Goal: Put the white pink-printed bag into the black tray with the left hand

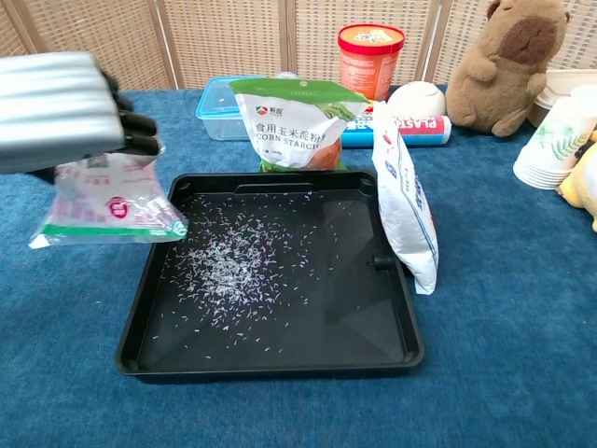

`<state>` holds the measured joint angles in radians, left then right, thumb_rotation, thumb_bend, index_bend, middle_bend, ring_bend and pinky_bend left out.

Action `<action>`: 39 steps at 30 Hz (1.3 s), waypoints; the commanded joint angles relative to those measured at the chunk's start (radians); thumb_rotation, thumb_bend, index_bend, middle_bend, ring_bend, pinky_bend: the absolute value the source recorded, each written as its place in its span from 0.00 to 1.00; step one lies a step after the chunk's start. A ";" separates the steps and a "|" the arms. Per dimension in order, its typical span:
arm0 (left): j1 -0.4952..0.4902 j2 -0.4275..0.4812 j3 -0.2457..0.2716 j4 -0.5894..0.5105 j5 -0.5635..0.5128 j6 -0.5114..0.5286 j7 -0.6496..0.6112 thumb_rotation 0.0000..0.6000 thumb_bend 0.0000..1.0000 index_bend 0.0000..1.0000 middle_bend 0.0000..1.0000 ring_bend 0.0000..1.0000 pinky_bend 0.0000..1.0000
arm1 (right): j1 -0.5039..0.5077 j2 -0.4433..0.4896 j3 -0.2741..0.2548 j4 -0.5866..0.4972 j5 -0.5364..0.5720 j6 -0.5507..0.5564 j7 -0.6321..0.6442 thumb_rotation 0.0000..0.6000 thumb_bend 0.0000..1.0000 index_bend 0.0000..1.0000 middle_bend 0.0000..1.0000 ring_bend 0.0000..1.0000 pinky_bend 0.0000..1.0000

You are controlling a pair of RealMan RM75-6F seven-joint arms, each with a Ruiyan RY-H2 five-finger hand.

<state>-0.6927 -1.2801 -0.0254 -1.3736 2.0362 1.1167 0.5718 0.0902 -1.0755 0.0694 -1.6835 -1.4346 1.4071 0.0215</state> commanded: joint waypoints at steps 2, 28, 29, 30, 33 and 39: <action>-0.044 -0.012 -0.029 -0.018 -0.003 -0.056 0.070 1.00 0.33 0.75 0.65 0.66 0.67 | 0.000 0.001 0.000 -0.001 -0.002 0.000 0.003 1.00 0.00 0.00 0.00 0.00 0.07; -0.163 0.020 -0.070 -0.142 -0.044 -0.308 0.419 1.00 0.38 0.78 0.65 0.66 0.65 | 0.003 -0.003 -0.008 0.000 -0.008 -0.007 -0.009 1.00 0.00 0.00 0.00 0.00 0.07; -0.157 0.017 -0.073 -0.142 -0.054 -0.298 0.412 1.00 0.37 0.78 0.65 0.66 0.65 | 0.003 -0.003 -0.008 0.000 -0.007 -0.007 -0.009 1.00 0.00 0.00 0.00 0.00 0.07; -0.143 0.011 -0.076 -0.141 -0.075 -0.275 0.395 1.00 0.37 0.78 0.65 0.66 0.65 | 0.003 -0.002 -0.008 0.001 -0.006 -0.008 -0.008 1.00 0.00 0.00 0.00 0.00 0.07; -0.081 -0.019 -0.071 -0.124 -0.124 -0.155 0.293 1.00 0.36 0.78 0.65 0.66 0.65 | 0.005 -0.003 -0.008 0.002 -0.005 -0.011 -0.008 1.00 0.00 0.00 0.00 0.00 0.07; 0.053 -0.114 -0.045 -0.034 -0.192 0.108 0.050 1.00 0.36 0.78 0.65 0.66 0.65 | 0.007 -0.008 -0.010 0.001 -0.005 -0.015 -0.020 1.00 0.00 0.01 0.00 0.00 0.07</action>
<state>-0.7324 -1.3254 -0.0862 -1.4708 1.8962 1.0700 0.7605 0.0969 -1.0827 0.0602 -1.6819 -1.4396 1.3929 0.0032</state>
